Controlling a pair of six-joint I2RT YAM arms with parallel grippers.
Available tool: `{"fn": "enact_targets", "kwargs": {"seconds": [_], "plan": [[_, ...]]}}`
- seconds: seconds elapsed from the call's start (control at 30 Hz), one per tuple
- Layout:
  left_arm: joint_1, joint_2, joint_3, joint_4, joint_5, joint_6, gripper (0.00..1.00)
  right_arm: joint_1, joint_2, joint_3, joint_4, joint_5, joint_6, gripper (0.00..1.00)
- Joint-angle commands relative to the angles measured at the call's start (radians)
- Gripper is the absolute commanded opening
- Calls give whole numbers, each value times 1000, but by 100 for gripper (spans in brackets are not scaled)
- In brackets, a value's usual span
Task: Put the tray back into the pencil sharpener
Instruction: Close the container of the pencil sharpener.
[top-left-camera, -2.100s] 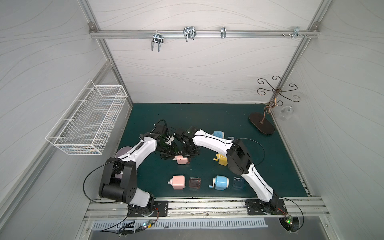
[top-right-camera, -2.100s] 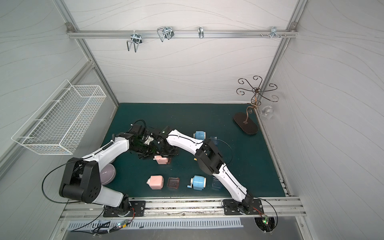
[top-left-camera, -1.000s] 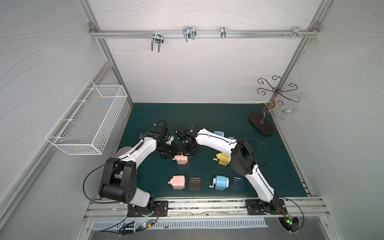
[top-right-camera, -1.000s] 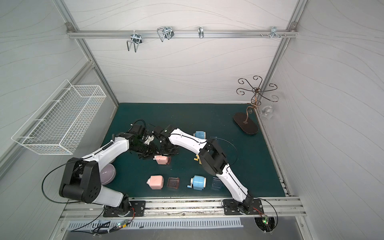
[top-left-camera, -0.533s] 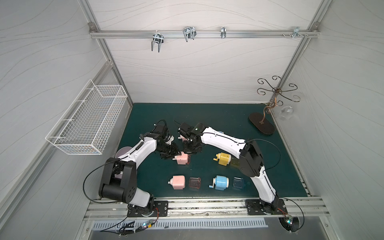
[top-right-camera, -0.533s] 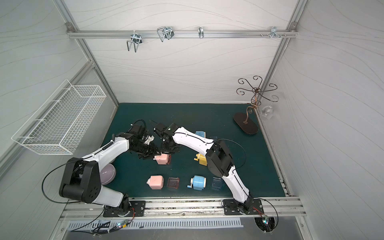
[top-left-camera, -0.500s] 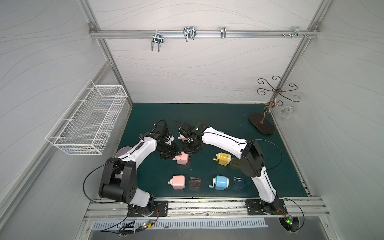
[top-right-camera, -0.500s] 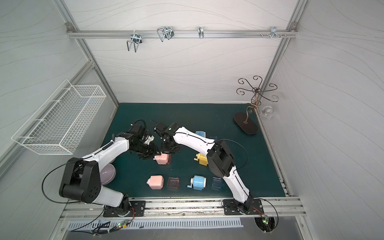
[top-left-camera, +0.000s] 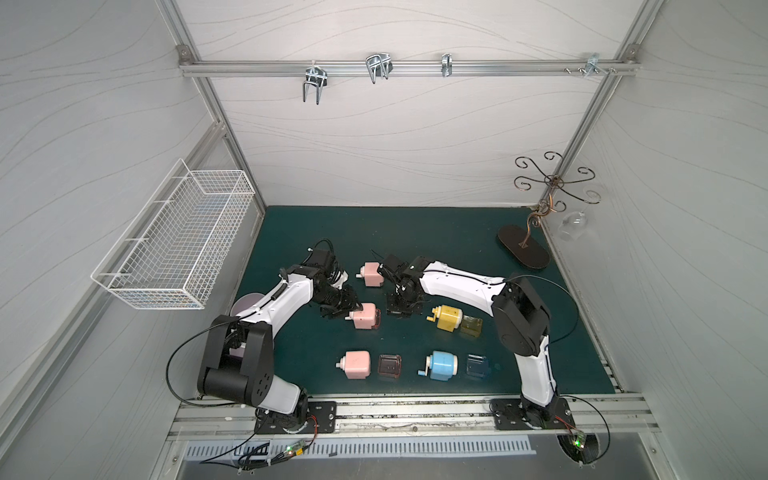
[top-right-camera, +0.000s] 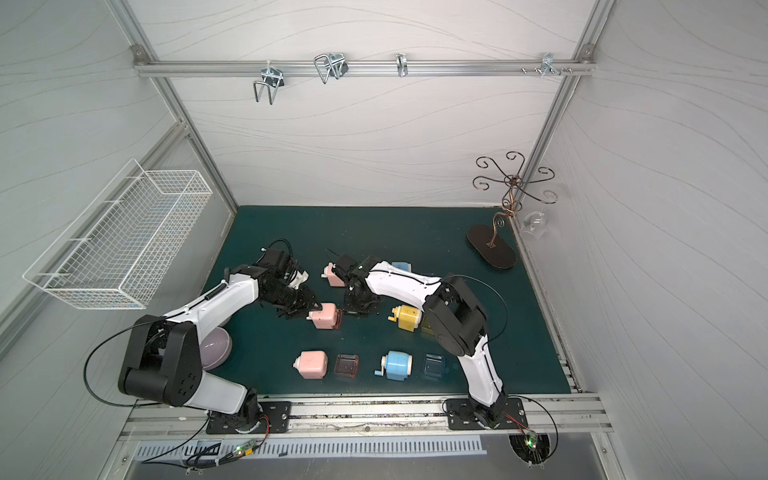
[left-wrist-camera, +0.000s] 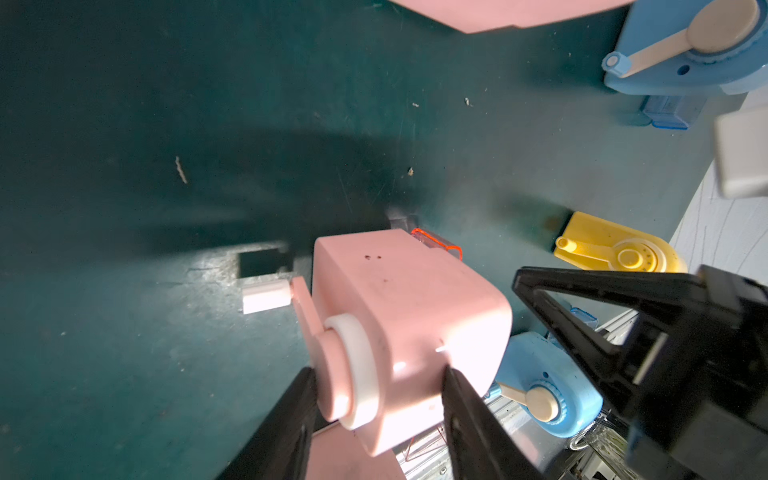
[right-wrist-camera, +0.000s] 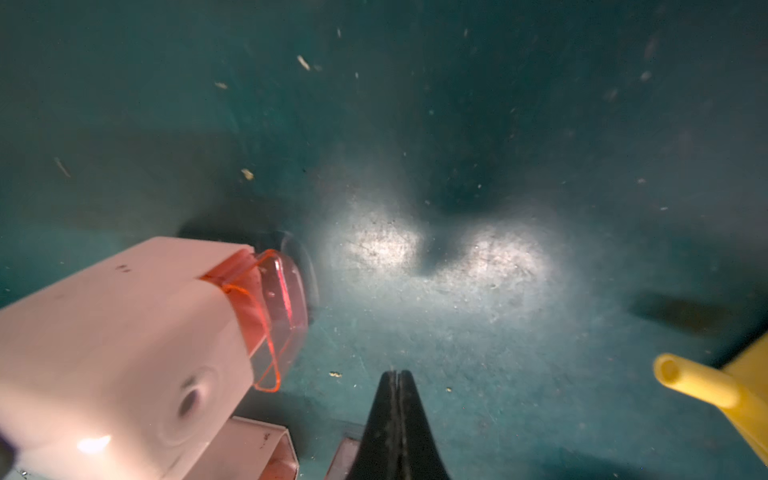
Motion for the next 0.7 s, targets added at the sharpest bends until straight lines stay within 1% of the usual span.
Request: {"fn": "enact_targets", "kwargs": {"seconds": [0.0, 0.27, 0.67], "plan": [[-13, 24, 5, -3, -11, 7, 51, 1, 19, 3, 69, -31, 4, 0], [-13, 27, 6, -4, -11, 6, 51, 1, 71, 8, 129, -67, 20, 0], [-13, 32, 6, -4, -10, 5, 51, 1, 89, 20, 187, -109, 29, 0]]}}
